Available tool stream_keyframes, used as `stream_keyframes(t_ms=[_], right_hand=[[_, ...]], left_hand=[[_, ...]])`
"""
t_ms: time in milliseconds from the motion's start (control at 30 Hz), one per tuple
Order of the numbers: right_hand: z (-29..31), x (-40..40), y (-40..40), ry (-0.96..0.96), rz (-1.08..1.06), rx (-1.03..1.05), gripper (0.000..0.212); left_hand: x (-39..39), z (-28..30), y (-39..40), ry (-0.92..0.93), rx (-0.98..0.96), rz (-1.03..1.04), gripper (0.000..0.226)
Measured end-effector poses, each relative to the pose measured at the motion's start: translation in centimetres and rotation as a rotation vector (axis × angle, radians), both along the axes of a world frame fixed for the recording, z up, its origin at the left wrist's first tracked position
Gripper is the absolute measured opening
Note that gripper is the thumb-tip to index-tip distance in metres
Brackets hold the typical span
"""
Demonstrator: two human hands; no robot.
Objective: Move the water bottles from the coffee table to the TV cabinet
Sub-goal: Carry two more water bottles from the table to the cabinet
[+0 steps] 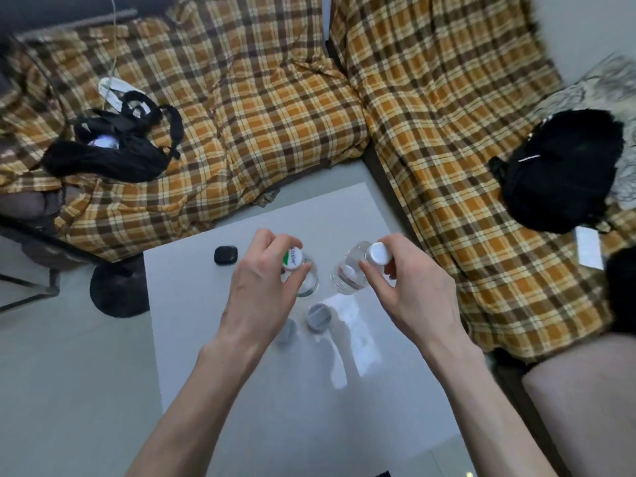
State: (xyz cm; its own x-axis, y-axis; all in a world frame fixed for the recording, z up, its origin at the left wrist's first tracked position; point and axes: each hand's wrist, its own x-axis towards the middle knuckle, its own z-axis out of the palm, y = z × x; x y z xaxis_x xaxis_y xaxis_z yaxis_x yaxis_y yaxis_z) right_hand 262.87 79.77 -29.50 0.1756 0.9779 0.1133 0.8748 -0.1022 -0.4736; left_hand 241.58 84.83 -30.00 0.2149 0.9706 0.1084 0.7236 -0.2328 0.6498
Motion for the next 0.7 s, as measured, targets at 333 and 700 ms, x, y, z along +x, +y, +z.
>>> stream_keyframes(t_ms=[333,700], right_hand=[[9.4,5.5,-14.7,-0.04,-0.418,0.055,0.026],[13.3,12.9,-34.4,-0.061,-0.923,0.034,0.029]], left_hand=[[6.5,6.2,-7.6,-0.158,-0.037,-0.297,0.016],[21.1,9.7,-18.2,-0.288,-0.113,-0.834,0.023]])
